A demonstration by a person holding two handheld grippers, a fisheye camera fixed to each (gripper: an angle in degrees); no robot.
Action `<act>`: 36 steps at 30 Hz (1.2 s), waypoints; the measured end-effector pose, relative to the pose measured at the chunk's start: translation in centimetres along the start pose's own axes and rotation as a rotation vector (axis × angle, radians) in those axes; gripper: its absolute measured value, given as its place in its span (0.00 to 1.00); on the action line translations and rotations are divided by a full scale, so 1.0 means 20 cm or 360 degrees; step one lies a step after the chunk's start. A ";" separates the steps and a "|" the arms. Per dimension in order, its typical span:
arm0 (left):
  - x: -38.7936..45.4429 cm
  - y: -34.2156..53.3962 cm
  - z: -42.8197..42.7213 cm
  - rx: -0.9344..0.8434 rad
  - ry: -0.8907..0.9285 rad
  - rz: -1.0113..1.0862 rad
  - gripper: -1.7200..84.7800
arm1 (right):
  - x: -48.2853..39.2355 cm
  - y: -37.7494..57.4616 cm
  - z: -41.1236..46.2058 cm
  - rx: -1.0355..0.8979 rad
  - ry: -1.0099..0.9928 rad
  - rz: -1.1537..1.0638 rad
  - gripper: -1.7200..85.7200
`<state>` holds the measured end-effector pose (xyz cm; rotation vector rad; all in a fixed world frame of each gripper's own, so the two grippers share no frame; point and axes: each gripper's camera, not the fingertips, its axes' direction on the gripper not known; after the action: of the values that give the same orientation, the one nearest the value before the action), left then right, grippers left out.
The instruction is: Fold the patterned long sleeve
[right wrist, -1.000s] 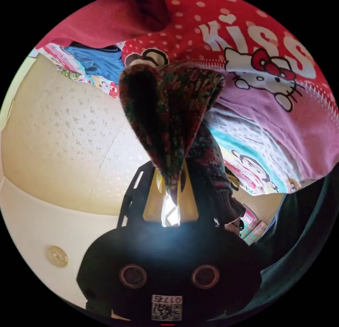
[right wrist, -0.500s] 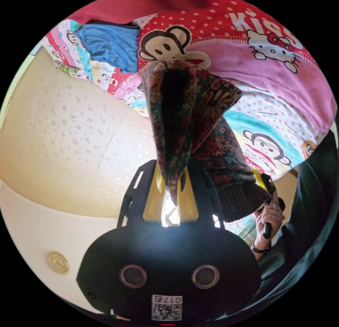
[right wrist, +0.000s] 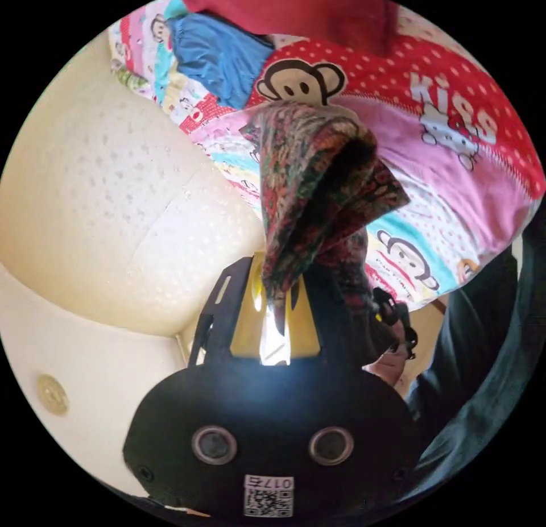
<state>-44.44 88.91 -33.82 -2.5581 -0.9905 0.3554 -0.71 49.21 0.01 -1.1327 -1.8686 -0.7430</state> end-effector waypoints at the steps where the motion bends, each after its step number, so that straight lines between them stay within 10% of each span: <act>1: 0.03 0.03 0.00 -0.0021 -0.0112 -0.0031 0.12 | -0.05 -0.01 -0.03 -0.0044 0.0146 -0.0113 0.03; 10: 0.29 0.43 -0.13 -0.0315 -0.1033 -0.0331 0.11 | 0.06 0.20 -0.36 -0.0215 0.0834 0.0005 0.03; 15: 0.25 0.55 -0.37 0.0023 -0.0819 -0.0661 0.16 | 0.36 0.18 -0.47 -0.0085 0.0495 0.0402 0.03; 22: 0.72 0.46 -0.11 -0.0239 -0.1427 -0.0209 0.18 | 0.31 0.20 -0.36 -0.0059 0.0414 0.0371 0.03; 29: 1.00 0.39 0.07 -0.0518 -0.1073 0.0129 0.09 | 0.33 0.22 -0.27 0.0001 0.0213 0.0541 0.04; 36: 0.68 0.08 0.56 -0.0989 -0.1984 0.0942 0.01 | 0.28 0.29 -0.12 0.0058 0.0051 0.0563 0.05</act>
<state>-37.76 100.05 -45.93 -3.0405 -0.6318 2.2986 3.74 52.08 6.52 -1.3719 -1.5890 -0.5195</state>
